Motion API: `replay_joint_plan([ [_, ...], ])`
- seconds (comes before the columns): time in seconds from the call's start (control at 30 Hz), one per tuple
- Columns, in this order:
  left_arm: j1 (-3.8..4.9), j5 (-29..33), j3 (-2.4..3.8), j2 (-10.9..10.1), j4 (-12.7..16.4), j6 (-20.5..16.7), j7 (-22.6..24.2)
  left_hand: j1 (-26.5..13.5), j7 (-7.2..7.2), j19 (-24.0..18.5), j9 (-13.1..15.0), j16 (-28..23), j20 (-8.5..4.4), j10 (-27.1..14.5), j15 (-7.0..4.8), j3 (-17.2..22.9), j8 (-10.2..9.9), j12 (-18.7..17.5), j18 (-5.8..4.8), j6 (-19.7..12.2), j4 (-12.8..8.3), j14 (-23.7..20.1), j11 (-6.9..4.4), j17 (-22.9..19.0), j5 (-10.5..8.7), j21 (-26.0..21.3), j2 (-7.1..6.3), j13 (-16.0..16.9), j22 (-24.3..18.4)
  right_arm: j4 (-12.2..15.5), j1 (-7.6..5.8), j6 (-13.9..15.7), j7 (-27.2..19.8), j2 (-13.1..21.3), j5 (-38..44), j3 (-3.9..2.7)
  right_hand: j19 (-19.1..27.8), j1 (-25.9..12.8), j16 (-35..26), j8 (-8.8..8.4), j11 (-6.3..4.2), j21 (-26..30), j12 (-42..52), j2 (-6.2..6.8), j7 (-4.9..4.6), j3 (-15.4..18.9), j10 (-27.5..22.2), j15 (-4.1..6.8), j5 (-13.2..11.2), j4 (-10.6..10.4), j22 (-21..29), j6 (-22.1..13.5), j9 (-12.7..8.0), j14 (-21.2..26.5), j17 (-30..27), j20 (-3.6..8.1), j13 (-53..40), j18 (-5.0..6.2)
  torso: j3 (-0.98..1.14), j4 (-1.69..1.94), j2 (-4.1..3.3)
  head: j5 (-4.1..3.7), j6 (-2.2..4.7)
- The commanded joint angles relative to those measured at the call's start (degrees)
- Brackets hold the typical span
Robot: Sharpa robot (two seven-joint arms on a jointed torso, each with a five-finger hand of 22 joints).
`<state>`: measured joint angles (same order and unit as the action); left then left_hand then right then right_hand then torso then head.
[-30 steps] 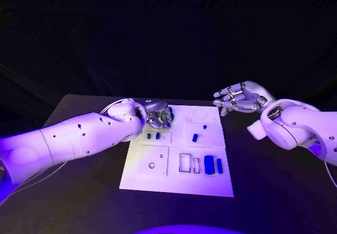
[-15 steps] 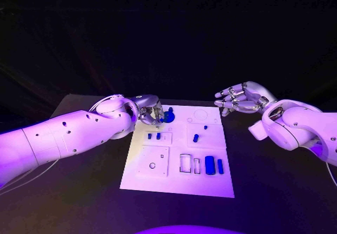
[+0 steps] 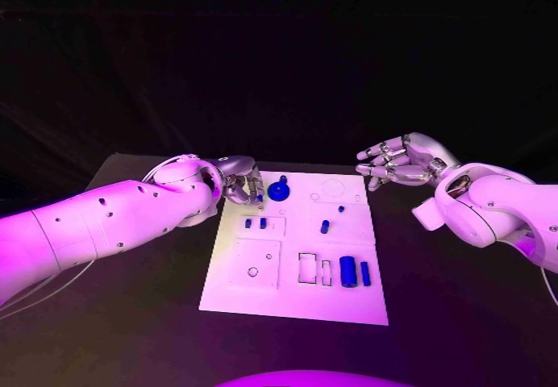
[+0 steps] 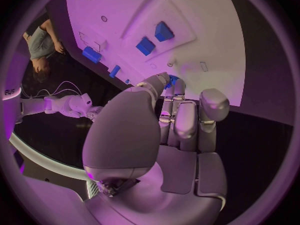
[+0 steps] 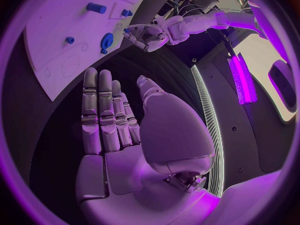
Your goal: Assemble the parts on the task board
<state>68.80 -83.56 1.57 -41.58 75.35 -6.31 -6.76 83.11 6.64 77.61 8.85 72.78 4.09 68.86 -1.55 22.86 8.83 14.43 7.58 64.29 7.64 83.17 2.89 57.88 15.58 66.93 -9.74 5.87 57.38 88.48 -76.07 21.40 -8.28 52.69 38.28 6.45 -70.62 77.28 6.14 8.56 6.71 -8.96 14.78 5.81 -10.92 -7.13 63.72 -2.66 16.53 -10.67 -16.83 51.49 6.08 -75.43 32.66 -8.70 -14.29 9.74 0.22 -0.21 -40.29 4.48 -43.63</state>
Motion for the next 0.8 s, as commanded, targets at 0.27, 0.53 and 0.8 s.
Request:
replay_joint_plan([
  [0.27, -0.11, 0.52, -0.25, 0.51, -0.9, 2.35, 0.17, -0.53, 0.07, 0.37, 0.0, 0.35, -0.19, 0.39, -0.05, -0.3, -0.22, -0.19, -1.0, 0.5, 0.0, 0.43, -0.07, -0.08, -0.34, 0.38, 0.22, 0.06, 0.05, -0.05, 0.04, -0.54, -0.47, -0.15, 0.25, -0.02, -0.18, -0.1, -0.24, 0.12, 0.08, 0.25, 0.37, -0.68, -0.17, 0.19, -0.46, -0.29, 0.34, 0.01, 0.06, 0.12, -0.07, -0.29, 0.06, -0.17, 0.09, 0.78, -0.01, -0.09, -0.04, 0.12, -0.06],
  [0.53, -0.14, 0.52, -0.43, 0.73, -1.2, 3.34, 0.24, -0.47, 0.05, 0.35, -0.01, 0.29, -0.18, 0.45, -0.06, -0.26, -0.26, -0.28, -1.0, 0.55, -0.06, 0.4, -0.09, -0.23, -0.32, 0.35, 0.24, 0.07, 0.0, -0.04, 0.05, -0.54, -0.47, -0.17, 0.25, -0.02, -0.18, -0.1, -0.24, 0.12, 0.08, 0.25, 0.37, -0.68, -0.17, 0.19, -0.46, -0.29, 0.34, 0.01, 0.06, 0.12, -0.07, -0.29, 0.06, -0.17, 0.09, 0.78, 0.01, 0.02, -0.03, 0.07, -0.15],
  [0.8, -0.19, 0.62, -0.58, 1.01, -1.55, 4.39, -0.06, -0.5, 0.05, 0.31, -0.02, 0.2, -0.17, 0.47, -0.06, -0.28, -0.29, -0.35, -0.98, 0.56, -0.05, 0.35, -0.08, -0.41, -0.32, 0.29, 0.24, 0.07, -0.08, -0.01, 0.06, -0.49, -0.52, -0.15, 0.25, -0.02, -0.26, -0.06, -0.29, 0.19, 0.06, 0.29, 0.43, -0.73, -0.15, 0.22, -0.46, -0.28, 0.37, 0.05, 0.17, 0.21, -0.07, -0.34, 0.08, -0.16, 0.13, 0.78, 0.02, -0.06, -0.02, 0.16, -0.19],
])
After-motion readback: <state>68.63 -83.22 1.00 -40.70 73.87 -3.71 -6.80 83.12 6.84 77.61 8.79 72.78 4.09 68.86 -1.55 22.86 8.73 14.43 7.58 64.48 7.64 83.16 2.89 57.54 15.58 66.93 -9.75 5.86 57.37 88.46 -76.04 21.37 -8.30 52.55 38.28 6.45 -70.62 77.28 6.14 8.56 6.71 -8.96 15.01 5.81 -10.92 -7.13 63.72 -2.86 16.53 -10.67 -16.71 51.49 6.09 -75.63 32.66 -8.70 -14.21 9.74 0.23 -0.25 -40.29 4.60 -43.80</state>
